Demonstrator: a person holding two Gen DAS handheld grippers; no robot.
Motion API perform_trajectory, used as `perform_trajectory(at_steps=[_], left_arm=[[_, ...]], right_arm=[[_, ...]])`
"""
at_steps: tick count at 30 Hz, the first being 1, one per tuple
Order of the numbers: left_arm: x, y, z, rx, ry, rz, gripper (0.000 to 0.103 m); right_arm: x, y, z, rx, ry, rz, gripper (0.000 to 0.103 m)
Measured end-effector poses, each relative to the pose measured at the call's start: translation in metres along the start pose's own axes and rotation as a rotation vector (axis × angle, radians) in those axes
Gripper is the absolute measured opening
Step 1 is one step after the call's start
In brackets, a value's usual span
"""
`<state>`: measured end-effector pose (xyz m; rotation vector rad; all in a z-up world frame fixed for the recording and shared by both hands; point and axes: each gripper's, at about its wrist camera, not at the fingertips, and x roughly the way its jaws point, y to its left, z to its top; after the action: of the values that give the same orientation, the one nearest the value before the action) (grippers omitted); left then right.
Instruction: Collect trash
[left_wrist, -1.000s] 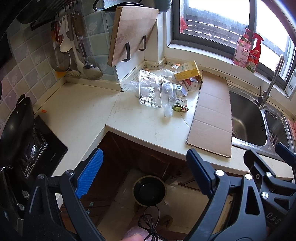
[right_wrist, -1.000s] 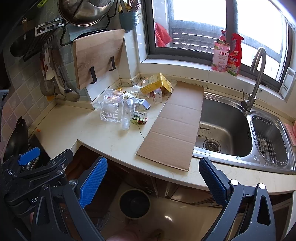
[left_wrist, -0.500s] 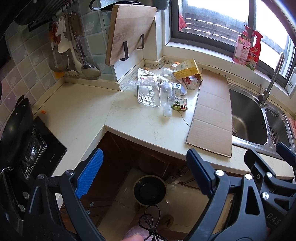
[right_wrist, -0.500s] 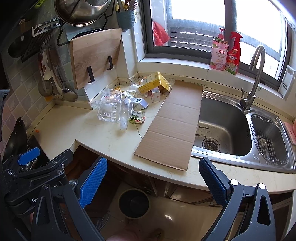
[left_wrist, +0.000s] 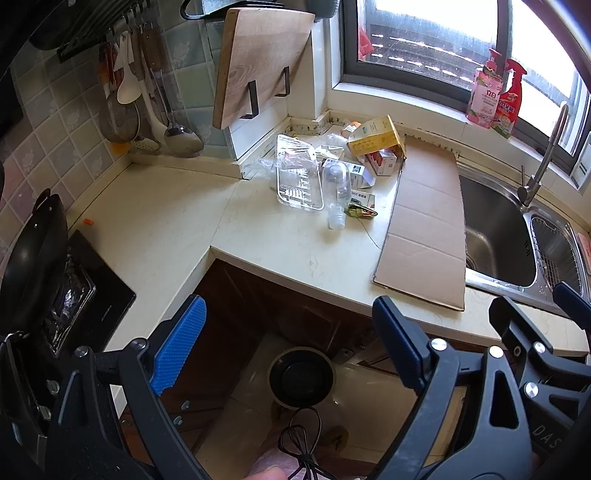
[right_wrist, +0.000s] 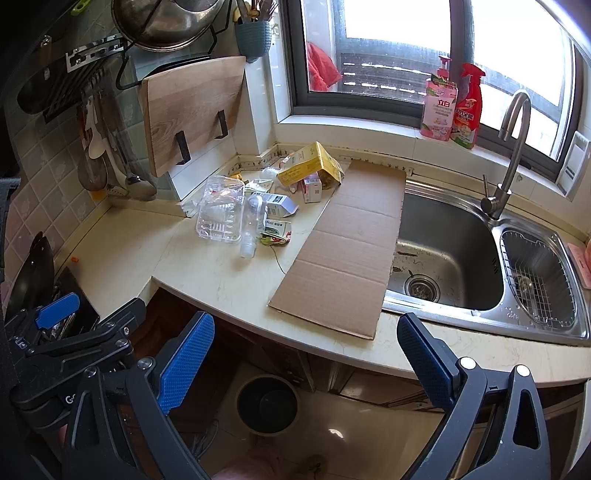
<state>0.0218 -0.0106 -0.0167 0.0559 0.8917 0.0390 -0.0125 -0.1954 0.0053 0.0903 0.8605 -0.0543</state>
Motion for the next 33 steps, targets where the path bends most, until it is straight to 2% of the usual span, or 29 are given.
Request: perform_trajectory(at_steps=[22,33], left_arm=[[-0.006,0.009,-0.005,-0.002,0.002,0.009,0.09],[0.007,0.025,0.011,0.006,0.009,0.011,0.089]], right_arm=[[0.002,0.011,-0.001,-0.014,0.004,0.011,0.1],[0.015,0.028,0.013,-0.021,0.019,0.026,0.1]])
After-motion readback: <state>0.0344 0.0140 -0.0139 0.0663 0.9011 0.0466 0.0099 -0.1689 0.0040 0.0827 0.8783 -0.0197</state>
